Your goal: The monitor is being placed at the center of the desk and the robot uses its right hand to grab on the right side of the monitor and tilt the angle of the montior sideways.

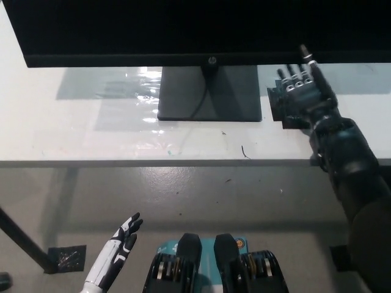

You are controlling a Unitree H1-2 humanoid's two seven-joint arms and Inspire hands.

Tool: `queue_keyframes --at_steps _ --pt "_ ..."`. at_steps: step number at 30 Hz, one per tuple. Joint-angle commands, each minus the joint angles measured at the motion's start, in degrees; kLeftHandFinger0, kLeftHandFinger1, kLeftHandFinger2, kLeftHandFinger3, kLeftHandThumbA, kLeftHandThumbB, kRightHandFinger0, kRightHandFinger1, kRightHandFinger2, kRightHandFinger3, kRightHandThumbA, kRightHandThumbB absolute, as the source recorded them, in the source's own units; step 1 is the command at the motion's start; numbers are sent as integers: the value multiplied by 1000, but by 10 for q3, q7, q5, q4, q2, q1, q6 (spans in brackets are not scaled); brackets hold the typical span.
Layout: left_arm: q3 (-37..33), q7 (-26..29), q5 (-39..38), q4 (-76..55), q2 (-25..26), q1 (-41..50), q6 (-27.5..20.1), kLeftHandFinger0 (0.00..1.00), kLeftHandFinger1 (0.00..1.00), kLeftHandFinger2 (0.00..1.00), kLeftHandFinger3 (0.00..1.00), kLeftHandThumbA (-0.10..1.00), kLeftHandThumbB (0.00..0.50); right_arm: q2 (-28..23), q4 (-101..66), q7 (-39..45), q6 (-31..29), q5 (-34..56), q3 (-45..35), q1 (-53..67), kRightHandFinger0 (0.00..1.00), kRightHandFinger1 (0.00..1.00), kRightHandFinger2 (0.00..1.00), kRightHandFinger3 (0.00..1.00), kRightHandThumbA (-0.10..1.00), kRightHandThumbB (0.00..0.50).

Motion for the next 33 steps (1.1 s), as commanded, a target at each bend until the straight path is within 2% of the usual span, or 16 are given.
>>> queue_keyframes --at_steps 1,4,7,9,10,11,16,18,22,23,24,27,29,30,31,33 --pt "7 -1 -10 -8 6 -13 -23 1000 1000 1000 1000 1000 328 67 -375 64 70 3 75 127 1000 1000 1000 1000 1000 395" --pt "6 2 -9 -3 5 -16 -23 1000 1000 1000 1000 1000 323 86 -614 61 123 33 133 234 1000 1000 1000 1000 1000 410" --pt "3 6 0 -1 7 -14 -23 1000 1000 1000 1000 1000 327 76 -777 59 146 53 177 310 1000 1000 1000 1000 1000 438" --pt "2 5 -2 -2 5 -12 -23 1000 1000 1000 1000 1000 316 65 -858 52 171 96 189 344 1000 1000 1000 1000 1000 441" --pt "2 7 0 -1 5 -13 -23 1000 1000 1000 1000 1000 315 57 -881 64 179 126 191 355 1000 1000 1000 1000 1000 422" --pt "1 7 -1 1 4 -13 -23 1000 1000 1000 1000 1000 314 50 -907 78 181 147 196 367 1000 1000 1000 1000 1000 409" --pt "2 5 -4 6 4 -12 -23 1000 1000 1000 1000 1000 318 26 -1020 96 171 205 216 414 1000 1000 1000 1000 1000 415" --pt "-1 13 5 7 5 -13 -23 1000 1000 1000 1000 1000 322 7 -1081 86 173 248 231 437 1000 1000 1000 1000 1000 441" --pt "-1 12 4 9 5 -15 -23 1000 1000 1000 1000 1000 320 -4 -1128 78 160 251 246 457 1000 1000 1000 1000 1000 441" --pt "0 9 2 11 6 -17 -23 1000 1000 1000 1000 1000 320 -16 -1189 73 146 248 262 482 929 1000 1000 1000 1000 442" --pt "-1 9 3 10 5 -17 -23 1000 1000 1000 1000 1000 315 -15 -1197 92 137 241 270 489 914 1000 1000 1000 1000 426" --pt "-1 9 1 11 4 -15 -23 1000 1000 1000 1000 1000 313 -21 -1233 90 137 255 298 523 837 998 1000 1000 1000 431" --pt "-1 9 1 11 4 -15 -23 1000 1000 1000 1000 1000 313 -24 -1235 87 134 255 301 524 834 996 1000 1000 1000 430" --pt "-1 9 1 11 3 -15 -23 1000 1000 1000 1000 1000 326 -25 -1247 101 134 224 315 527 858 973 1000 1000 988 469" --pt "0 10 1 11 2 -15 -23 1000 1000 1000 1000 1000 328 -27 -1265 121 134 178 336 530 900 989 1000 1000 1000 481" --pt "0 10 1 11 2 -15 -23 1000 1000 1000 1000 1000 327 -29 -1266 119 132 178 339 531 904 990 1000 1000 1000 482"
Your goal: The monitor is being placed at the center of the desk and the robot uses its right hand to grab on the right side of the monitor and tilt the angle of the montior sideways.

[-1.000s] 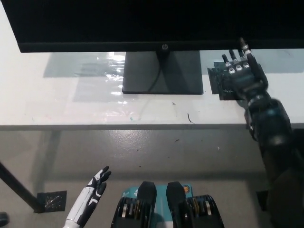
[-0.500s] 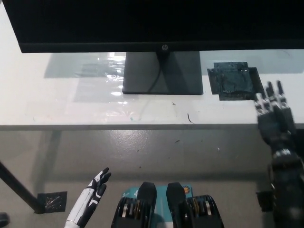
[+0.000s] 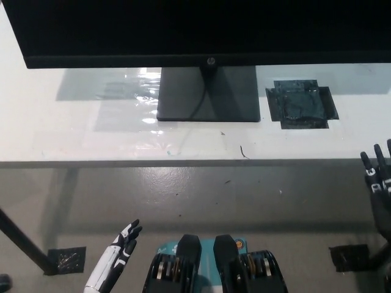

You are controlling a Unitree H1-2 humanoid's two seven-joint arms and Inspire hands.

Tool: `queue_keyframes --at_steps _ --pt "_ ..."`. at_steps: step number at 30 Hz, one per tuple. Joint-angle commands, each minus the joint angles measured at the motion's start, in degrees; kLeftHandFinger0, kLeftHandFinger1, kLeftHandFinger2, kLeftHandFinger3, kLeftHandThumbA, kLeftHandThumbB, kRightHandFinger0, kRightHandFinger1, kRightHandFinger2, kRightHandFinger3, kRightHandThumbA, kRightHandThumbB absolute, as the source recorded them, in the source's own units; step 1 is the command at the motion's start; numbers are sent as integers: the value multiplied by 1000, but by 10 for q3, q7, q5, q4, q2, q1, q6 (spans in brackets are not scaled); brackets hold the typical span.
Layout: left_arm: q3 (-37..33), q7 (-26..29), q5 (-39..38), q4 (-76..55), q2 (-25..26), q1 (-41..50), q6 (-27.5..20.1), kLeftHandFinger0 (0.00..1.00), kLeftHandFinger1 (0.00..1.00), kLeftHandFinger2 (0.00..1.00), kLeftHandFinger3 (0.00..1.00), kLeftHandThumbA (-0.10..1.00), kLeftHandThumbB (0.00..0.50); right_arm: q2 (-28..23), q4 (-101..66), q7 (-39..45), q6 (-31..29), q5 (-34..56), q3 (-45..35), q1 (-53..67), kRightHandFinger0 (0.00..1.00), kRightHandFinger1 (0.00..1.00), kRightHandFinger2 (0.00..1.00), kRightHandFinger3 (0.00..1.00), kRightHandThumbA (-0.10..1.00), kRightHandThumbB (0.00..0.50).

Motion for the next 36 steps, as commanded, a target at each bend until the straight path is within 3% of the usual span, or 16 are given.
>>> queue_keyframes --at_steps 1,2,3,6,7,10,12,14,16,19,20,25,26,29,36 --pt "1 10 1 -12 2 -18 -24 1000 1000 1000 1000 1000 327 -81 -570 113 71 131 204 33 904 989 1000 1000 1000 482" --pt "-2 8 2 -15 6 -18 -24 1000 1000 1000 1000 1000 310 -39 -473 215 -85 -103 199 118 924 977 1000 1000 1000 499" --pt "-3 11 5 -14 6 -18 -24 1000 1000 1000 1000 1000 311 -21 -443 214 -114 -133 208 130 988 1000 1000 1000 1000 467" --pt "-4 13 8 -13 7 -20 -24 1000 1000 1000 1000 1000 312 -7 -403 201 -147 -167 219 136 1000 1000 1000 1000 1000 454" --pt "-3 13 9 -12 7 -22 -24 1000 1000 1000 1000 1000 311 5 -344 181 -182 -222 220 136 1000 1000 1000 1000 1000 462" --pt "-2 10 5 -12 7 -22 -24 1000 1000 1000 1000 1000 314 2 -303 150 -197 -259 227 139 1000 1000 1000 1000 1000 436" --pt "-3 10 6 -16 6 -21 -24 1000 1000 1000 1000 1000 310 10 -211 123 -250 -307 224 130 1000 1000 1000 1000 1000 359" --pt "-3 11 7 -16 7 -21 -24 1000 1000 1000 1000 1000 308 8 -207 117 -255 -311 227 129 1000 1000 1000 1000 1000 356" --pt "-3 9 7 -18 7 -22 -24 1000 1000 1000 1000 1000 306 11 -122 72 -282 -369 223 116 1000 1000 1000 1000 1000 319" --pt "-3 9 7 -18 7 -22 -24 1000 1000 1000 1000 1000 304 9 -116 67 -289 -373 226 115 1000 1000 1000 1000 1000 319" --pt "-2 9 6 -21 7 -21 -24 1000 1000 1000 1000 1000 304 8 5 24 -345 -438 213 86 1000 1000 1000 1000 1000 253" --pt "0 7 2 -21 6 -22 -24 1000 1000 1000 1000 1000 300 -1 51 -15 -345 -482 212 74 1000 1000 1000 1000 1000 242" --pt "-1 9 6 -24 9 -23 -24 1000 1000 1000 1000 1000 290 -10 108 -43 -345 -495 212 59 1000 1000 1000 1000 1000 285" --pt "-1 7 5 -26 10 -24 -24 1000 1000 1000 1000 1000 289 -15 140 -69 -345 -511 214 47 1000 1000 1000 1000 1000 299" --pt "0 7 7 -25 12 -25 -24 1000 1000 1000 1000 1000 287 -25 182 -95 -345 -525 222 30 1000 1000 1000 1000 1000 270"
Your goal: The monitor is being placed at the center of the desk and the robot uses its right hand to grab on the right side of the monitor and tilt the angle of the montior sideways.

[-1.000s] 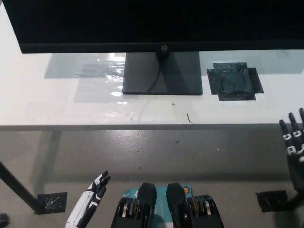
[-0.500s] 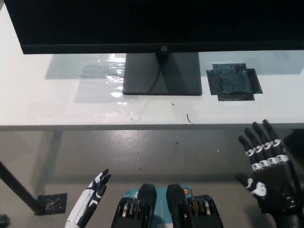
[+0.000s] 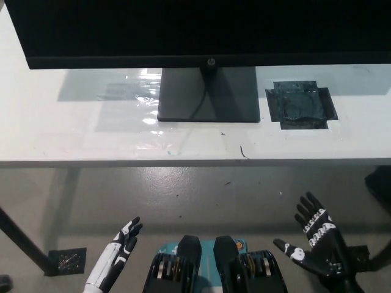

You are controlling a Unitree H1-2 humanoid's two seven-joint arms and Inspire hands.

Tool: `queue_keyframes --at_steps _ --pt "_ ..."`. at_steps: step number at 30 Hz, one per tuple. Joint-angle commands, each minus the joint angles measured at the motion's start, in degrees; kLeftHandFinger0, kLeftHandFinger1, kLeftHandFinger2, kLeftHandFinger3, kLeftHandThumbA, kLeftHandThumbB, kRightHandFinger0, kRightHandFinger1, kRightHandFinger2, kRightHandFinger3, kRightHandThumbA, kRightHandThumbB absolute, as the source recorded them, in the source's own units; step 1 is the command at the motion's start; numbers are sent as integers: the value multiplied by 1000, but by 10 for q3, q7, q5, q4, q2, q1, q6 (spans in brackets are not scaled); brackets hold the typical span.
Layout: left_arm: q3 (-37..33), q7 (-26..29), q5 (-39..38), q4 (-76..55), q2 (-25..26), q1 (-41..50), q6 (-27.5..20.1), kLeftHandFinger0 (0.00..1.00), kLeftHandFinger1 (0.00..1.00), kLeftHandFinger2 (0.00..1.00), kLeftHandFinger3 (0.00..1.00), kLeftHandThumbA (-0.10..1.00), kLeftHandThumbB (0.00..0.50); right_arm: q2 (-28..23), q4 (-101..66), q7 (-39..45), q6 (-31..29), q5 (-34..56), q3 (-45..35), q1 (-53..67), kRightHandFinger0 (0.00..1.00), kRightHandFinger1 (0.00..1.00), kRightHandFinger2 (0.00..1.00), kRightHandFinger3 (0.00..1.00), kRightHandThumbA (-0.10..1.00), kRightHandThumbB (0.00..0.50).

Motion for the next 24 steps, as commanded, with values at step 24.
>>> queue_keyframes --at_steps 24 --pt "2 9 9 -19 17 -34 -24 1000 1000 1000 1000 1000 288 -17 89 -96 -126 -144 33 -75 1000 1000 1000 1000 1000 243"
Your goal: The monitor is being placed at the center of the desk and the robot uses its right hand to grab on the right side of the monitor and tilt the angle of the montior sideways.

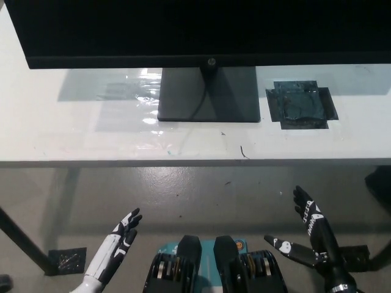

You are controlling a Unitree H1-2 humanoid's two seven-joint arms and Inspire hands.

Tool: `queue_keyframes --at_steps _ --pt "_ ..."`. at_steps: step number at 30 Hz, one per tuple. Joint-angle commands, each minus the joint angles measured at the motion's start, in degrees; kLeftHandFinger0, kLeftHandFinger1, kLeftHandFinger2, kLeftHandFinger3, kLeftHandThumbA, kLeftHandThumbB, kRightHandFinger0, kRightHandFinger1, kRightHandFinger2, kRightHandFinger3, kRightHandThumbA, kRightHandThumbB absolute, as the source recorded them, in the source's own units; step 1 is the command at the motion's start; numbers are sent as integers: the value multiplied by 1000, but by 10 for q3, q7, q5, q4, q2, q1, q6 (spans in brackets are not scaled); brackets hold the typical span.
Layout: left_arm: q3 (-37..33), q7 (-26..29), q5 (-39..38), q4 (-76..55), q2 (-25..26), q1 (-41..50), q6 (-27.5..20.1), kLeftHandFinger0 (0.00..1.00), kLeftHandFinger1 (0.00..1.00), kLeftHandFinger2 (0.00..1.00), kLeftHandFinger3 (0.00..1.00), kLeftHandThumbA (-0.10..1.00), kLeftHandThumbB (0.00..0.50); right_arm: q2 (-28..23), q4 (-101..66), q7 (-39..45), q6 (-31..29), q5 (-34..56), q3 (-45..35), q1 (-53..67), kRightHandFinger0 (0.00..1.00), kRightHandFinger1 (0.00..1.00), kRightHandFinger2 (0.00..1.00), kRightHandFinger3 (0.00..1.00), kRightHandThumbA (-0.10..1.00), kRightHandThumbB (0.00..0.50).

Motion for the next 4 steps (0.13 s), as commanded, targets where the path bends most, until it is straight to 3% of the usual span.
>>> queue_keyframes --at_steps 1,4 --pt "2 8 3 -13 10 -21 -23 1000 1000 1000 1000 1000 288 0 -3 -13 -43 -6 2 -24 1000 1000 1000 1000 1000 242" --pt "-2 11 7 -12 12 -25 -23 1000 1000 1000 1000 1000 289 0 -6 -10 -43 -2 1 -24 1000 1000 1000 1000 1000 248"
